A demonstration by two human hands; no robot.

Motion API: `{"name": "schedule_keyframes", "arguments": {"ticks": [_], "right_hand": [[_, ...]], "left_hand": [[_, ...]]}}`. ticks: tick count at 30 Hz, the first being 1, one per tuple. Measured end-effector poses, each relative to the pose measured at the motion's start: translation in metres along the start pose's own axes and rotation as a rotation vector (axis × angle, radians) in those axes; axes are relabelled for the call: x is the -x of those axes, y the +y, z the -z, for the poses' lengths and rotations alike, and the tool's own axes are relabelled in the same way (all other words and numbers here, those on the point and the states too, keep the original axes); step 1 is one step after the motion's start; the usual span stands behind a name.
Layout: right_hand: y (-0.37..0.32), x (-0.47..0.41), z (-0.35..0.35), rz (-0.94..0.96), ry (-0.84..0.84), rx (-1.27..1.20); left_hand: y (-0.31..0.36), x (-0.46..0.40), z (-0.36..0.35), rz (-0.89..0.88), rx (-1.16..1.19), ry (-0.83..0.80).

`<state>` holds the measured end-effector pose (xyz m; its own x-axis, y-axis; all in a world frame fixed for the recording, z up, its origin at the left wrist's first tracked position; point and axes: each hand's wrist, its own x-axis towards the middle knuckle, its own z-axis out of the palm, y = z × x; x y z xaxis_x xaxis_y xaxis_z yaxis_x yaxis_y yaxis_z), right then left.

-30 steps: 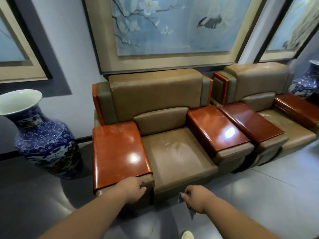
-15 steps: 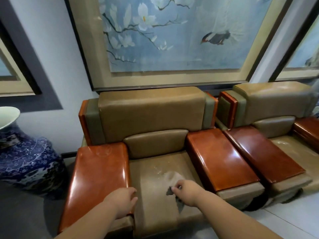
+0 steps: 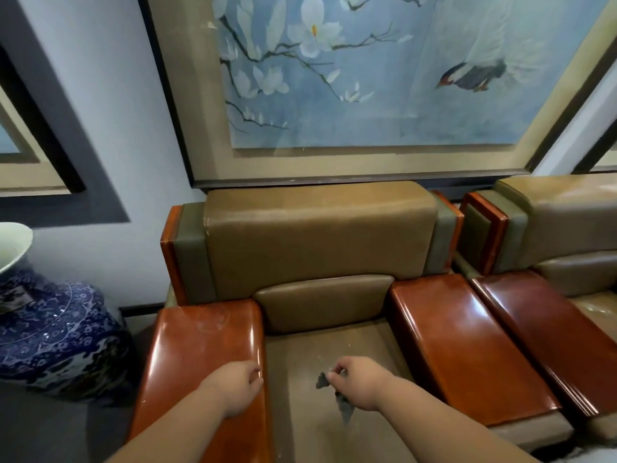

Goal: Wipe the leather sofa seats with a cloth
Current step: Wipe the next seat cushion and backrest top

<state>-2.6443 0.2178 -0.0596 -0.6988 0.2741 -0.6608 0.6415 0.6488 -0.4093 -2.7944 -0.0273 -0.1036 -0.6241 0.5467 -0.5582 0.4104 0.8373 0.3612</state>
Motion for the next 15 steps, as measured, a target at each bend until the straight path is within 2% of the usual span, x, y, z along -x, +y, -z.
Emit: {"name": "schedule_keyframes", "arguments": {"ticks": [7, 15], "right_hand": [[0.009, -0.052, 0.013, -0.078, 0.058, -0.021], [0.048, -0.11, -0.016, -0.081, -0.16, 0.018]], "left_hand": [[-0.001, -0.071, 0.021, -0.04, -0.063, -0.038], [-0.006, -0.107, -0.051, 0.066, 0.082, -0.106]]}}
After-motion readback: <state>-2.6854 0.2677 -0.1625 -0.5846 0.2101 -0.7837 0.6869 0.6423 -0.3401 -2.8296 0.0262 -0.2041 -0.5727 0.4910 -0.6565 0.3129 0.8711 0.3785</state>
